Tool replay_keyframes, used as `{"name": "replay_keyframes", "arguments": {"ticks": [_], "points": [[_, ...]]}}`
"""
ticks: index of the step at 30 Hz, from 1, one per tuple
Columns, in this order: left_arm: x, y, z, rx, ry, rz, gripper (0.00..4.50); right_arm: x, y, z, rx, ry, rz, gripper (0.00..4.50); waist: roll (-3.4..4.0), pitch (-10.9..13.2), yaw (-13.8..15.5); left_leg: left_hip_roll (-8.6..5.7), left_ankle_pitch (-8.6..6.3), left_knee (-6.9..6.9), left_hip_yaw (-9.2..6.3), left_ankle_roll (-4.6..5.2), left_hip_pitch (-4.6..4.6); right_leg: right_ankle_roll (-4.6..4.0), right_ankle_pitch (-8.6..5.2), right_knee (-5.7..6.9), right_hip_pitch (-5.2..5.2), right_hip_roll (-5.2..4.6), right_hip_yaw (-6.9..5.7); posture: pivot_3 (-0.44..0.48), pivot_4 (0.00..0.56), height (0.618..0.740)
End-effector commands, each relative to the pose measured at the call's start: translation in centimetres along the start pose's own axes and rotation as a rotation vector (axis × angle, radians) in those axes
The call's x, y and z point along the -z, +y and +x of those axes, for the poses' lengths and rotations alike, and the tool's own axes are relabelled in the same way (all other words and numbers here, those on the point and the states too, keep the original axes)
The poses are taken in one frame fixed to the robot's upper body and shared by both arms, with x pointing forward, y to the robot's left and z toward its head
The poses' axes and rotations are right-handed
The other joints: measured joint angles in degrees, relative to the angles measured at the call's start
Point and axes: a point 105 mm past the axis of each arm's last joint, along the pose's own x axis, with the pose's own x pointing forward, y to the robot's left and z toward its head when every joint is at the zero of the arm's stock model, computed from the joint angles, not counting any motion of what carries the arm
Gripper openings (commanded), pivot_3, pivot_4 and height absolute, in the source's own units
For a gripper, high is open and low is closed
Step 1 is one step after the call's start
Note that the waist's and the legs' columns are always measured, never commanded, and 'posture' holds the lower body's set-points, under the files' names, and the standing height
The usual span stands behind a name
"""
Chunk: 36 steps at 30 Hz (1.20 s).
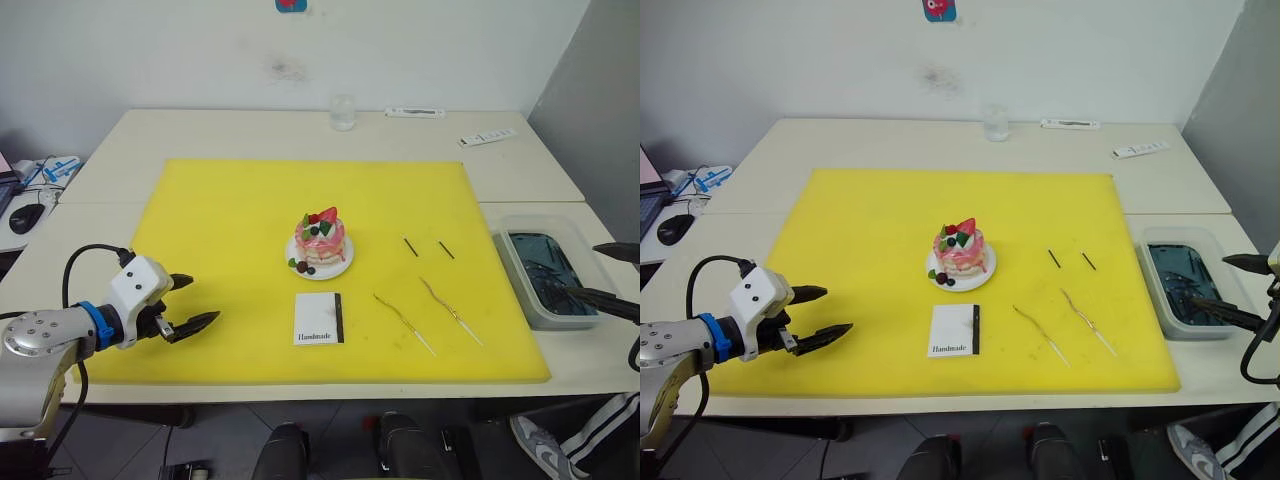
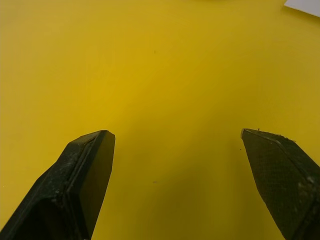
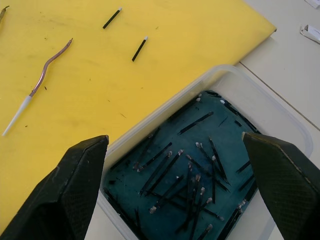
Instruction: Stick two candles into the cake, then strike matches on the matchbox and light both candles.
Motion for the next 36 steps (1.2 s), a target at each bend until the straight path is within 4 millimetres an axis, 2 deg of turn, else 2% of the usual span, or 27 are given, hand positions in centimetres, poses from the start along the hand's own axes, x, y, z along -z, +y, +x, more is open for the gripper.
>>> {"name": "replay_keyframes", "arguments": {"ticks": [1,7,20,33,36], "points": [[-1.0,0.7,-0.8,-0.023,-0.020,0.014,4.46,-1.2,-0.5,-0.5,0.013,-0.026,-0.041,4.50,0.00,0.0,0.0,0.00,0.00,0.00,0.00,0.00,0.00,0.00,0.00,0.00,0.00,0.00,0.00,0.000,0.150,0.740],[-1.1,1.1,-0.9,-0.049,-0.023,0.003,4.46,-1.2,-0.4,-0.2,0.003,-0.029,-0.041,4.50,0.00,0.0,0.0,0.00,0.00,0.00,0.01,0.00,0.00,0.00,0.00,0.00,-0.01,0.00,0.00,0.000,0.150,0.740],[-2.1,0.9,-1.1,0.019,-0.089,-0.026,4.46,-1.6,-0.2,0.3,-0.004,-0.045,-0.048,4.50,0.00,0.0,0.0,0.00,0.00,0.00,0.01,0.00,-0.01,0.00,0.00,0.01,-0.01,0.00,0.00,0.000,0.150,0.740],[-3.5,-2.9,-1.3,0.187,-0.144,-0.072,4.46,-2.8,0.1,0.4,0.000,-0.072,-0.081,4.50,0.01,0.0,0.0,0.01,0.00,0.00,0.03,0.00,0.00,0.00,0.00,0.02,-0.02,0.00,0.03,0.000,0.150,0.740],[-4.0,-4.4,-1.3,0.258,-0.146,-0.060,4.46,-3.5,0.4,0.6,0.003,-0.096,-0.094,4.50,0.00,0.0,0.0,0.01,0.00,0.00,0.03,0.00,0.00,0.00,0.00,0.01,-0.03,0.00,0.03,0.000,0.150,0.740]]}}
